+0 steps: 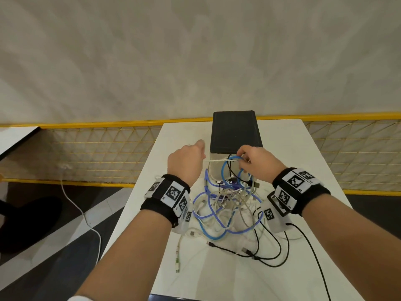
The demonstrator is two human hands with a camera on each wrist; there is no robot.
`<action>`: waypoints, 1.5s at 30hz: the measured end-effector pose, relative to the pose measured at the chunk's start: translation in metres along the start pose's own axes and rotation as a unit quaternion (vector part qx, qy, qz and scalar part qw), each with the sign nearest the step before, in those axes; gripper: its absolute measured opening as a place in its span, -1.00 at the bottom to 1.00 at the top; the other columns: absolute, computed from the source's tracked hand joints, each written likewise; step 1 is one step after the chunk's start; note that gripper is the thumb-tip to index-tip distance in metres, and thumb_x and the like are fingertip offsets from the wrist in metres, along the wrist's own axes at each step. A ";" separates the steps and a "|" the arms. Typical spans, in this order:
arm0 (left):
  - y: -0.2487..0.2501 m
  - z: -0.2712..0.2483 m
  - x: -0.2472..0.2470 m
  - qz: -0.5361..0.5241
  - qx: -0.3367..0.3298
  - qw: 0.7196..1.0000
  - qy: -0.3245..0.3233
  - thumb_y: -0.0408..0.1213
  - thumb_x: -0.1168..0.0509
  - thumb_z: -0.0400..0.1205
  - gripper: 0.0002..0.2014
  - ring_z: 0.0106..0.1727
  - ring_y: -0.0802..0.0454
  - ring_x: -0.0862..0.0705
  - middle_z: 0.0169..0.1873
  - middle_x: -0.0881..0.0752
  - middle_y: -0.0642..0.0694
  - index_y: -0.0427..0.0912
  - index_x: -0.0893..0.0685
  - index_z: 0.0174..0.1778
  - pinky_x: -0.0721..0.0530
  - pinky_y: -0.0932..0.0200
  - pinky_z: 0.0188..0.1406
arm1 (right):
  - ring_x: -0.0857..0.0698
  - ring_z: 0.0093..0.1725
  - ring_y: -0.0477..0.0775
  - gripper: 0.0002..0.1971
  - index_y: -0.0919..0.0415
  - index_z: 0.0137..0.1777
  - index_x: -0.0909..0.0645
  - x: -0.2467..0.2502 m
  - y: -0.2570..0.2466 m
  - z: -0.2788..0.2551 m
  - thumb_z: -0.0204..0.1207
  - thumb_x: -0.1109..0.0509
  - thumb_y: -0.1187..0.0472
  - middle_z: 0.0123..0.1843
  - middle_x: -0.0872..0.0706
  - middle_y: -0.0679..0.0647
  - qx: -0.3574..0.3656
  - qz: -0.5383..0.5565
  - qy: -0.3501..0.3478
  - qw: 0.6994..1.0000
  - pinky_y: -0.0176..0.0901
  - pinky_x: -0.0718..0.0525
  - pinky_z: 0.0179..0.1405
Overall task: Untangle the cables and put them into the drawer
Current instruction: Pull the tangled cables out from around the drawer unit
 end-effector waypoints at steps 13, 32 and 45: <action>0.042 0.003 -0.033 -0.069 -0.108 0.991 -0.042 -0.12 -0.30 0.70 -0.79 -0.07 -0.07 -0.66 0.11 -0.52 -0.06 -0.05 -0.59 0.22 -0.63 0.05 -0.20 | -0.78 -0.29 0.06 -0.76 0.07 0.23 -0.31 -0.004 -0.004 -0.008 0.63 -0.19 0.28 -0.19 -0.78 0.10 0.039 0.059 -0.004 0.997 0.04 -0.77 -0.20; 0.027 0.013 0.001 -0.025 -0.057 0.996 0.056 -0.09 -0.12 0.80 -0.80 0.02 -0.09 -0.70 0.08 -0.67 -0.05 -0.09 -0.57 0.16 -0.41 0.10 -0.26 | -0.59 0.10 0.12 -0.53 -0.04 0.31 -0.45 -0.009 0.014 -0.009 0.47 -0.31 0.42 0.29 -0.44 0.06 0.054 -0.126 0.160 0.978 0.08 -0.47 0.17; 0.011 0.014 0.047 -0.154 -0.036 0.975 0.159 -0.18 -0.22 0.76 -0.83 -0.05 -0.16 -0.68 0.05 -0.68 -0.11 -0.20 -0.63 0.09 -0.57 -0.03 -0.21 | -0.55 0.27 -0.09 -0.61 -0.02 0.33 -0.56 -0.007 0.007 -0.025 0.55 -0.34 0.31 0.25 -0.54 -0.08 0.136 0.056 0.190 0.971 -0.03 -0.42 0.32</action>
Point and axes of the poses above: each hand's wrist, its own z-axis towards the middle knuckle, its own x-axis out of the back of the hand, y = z × x, the point moved 1 cm from there along z, towards the middle knuckle
